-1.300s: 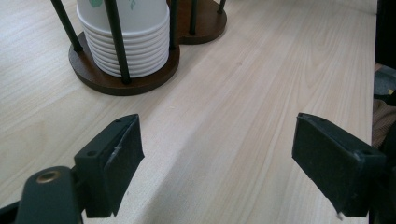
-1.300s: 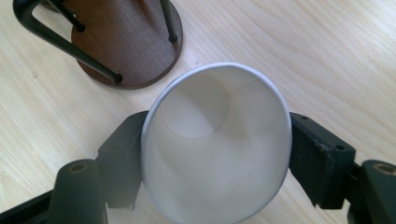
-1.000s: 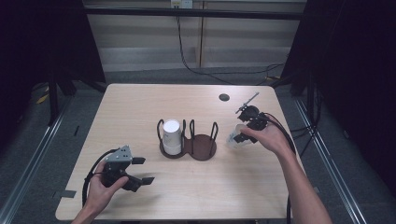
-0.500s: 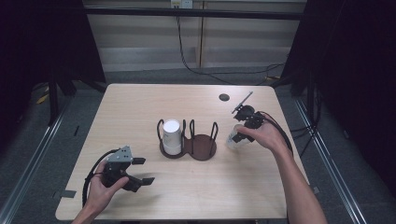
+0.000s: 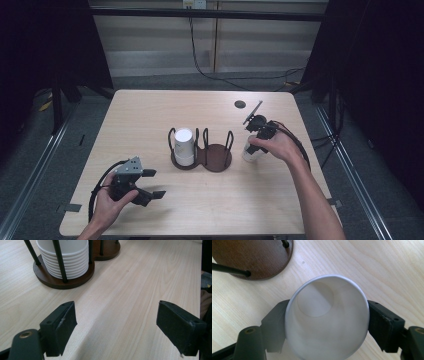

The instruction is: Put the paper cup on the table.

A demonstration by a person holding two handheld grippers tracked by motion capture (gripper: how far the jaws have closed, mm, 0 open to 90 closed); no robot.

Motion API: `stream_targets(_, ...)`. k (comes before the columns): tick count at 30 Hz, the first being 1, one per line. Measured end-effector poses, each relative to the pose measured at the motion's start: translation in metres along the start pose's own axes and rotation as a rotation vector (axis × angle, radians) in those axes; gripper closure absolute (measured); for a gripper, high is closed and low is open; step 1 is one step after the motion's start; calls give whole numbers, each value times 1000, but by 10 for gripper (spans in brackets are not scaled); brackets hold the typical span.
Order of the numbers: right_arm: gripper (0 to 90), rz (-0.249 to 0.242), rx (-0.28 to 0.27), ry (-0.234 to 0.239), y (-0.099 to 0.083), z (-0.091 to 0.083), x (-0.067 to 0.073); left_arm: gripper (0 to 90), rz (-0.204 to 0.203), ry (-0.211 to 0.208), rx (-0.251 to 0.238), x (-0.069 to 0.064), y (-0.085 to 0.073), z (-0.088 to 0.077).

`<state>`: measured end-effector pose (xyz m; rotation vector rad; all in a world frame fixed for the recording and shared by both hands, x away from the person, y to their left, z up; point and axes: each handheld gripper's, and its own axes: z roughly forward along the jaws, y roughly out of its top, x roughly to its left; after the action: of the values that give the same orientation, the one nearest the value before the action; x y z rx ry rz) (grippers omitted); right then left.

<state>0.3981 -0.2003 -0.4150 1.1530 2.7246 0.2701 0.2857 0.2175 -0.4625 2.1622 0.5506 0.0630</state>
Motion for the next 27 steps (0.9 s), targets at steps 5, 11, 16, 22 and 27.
stream_targets(5, 227, 8, 0, 3, 4, 2, 2, 164, 7, -2, 5, 0, 0, 0)
stream_targets(11, 220, 6, -8, 16, 7, 7, 5, 164, 7, -11, -5, -1, 0, -1)
stream_targets(16, 209, 24, -11, 30, 6, 8, 4, 164, 8, -7, 0, -1, 0, 0)
stream_targets(22, 196, 56, -40, 50, 3, 10, 2, 164, 5, -8, 1, -1, 0, 0)
stream_targets(27, 162, 61, -65, 66, 0, 11, 2, 164, 10, -8, 7, 0, 0, 0)
